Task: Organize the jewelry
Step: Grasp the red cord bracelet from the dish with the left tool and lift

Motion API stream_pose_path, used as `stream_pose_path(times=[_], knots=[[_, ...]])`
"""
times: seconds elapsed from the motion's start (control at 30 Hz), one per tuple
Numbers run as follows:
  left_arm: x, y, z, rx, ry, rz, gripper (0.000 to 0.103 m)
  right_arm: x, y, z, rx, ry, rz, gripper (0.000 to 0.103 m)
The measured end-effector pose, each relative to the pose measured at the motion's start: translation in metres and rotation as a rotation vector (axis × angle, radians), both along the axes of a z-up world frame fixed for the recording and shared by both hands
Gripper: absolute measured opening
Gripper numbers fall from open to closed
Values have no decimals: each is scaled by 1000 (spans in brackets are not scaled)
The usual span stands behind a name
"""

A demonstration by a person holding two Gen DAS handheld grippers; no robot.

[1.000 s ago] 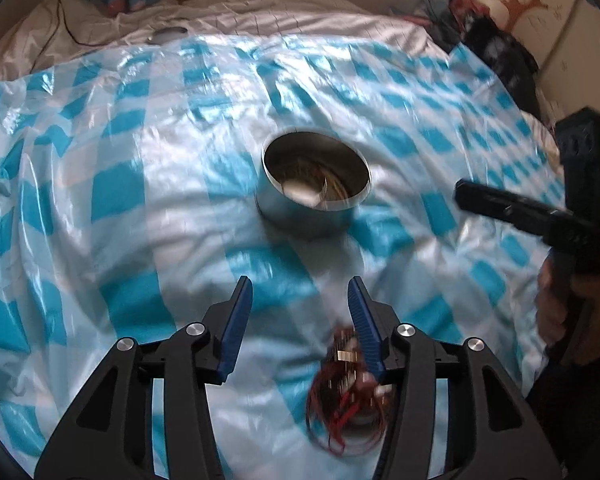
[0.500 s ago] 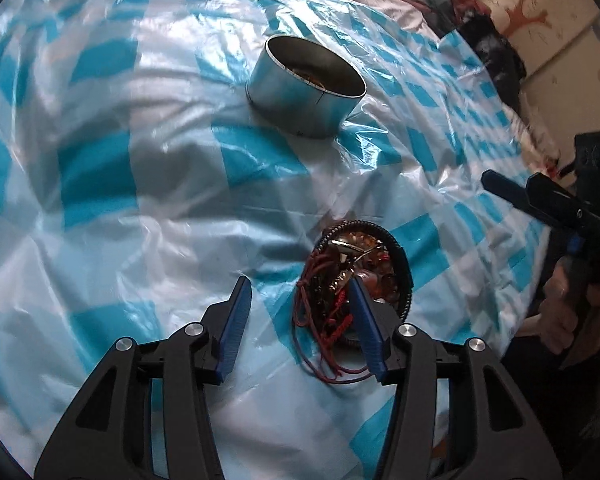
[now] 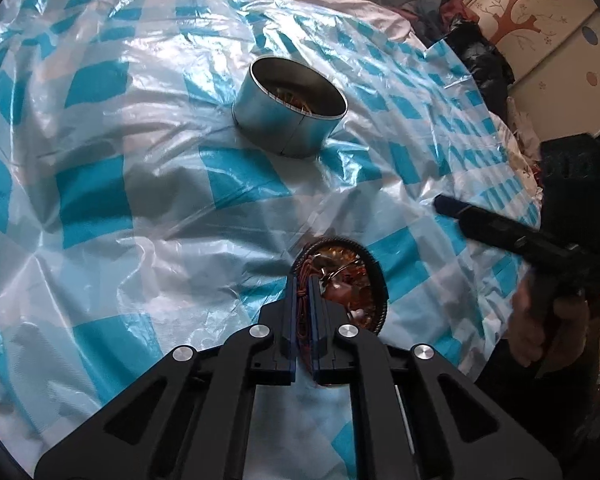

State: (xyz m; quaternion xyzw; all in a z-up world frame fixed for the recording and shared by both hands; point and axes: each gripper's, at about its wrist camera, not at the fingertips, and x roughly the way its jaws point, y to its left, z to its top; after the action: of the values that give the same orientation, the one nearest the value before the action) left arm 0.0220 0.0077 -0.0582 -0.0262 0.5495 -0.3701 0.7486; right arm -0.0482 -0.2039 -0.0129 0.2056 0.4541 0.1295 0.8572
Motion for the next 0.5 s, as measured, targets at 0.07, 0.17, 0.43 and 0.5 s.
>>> stream_pose_path(times=[0.07, 0.17, 0.43, 0.5], knots=[[2, 1, 2, 33, -6, -4, 5, 2, 2, -4, -14, 10, 3, 74], [6, 3, -3, 67, -4, 6, 5, 5, 5, -10, -19, 25, 7, 74], [14, 25, 27, -84, -53, 59, 4, 11, 12, -18, -47, 44, 26, 74], [17, 31, 37, -109, -75, 81, 4, 13, 13, -23, -54, 55, 30, 74]])
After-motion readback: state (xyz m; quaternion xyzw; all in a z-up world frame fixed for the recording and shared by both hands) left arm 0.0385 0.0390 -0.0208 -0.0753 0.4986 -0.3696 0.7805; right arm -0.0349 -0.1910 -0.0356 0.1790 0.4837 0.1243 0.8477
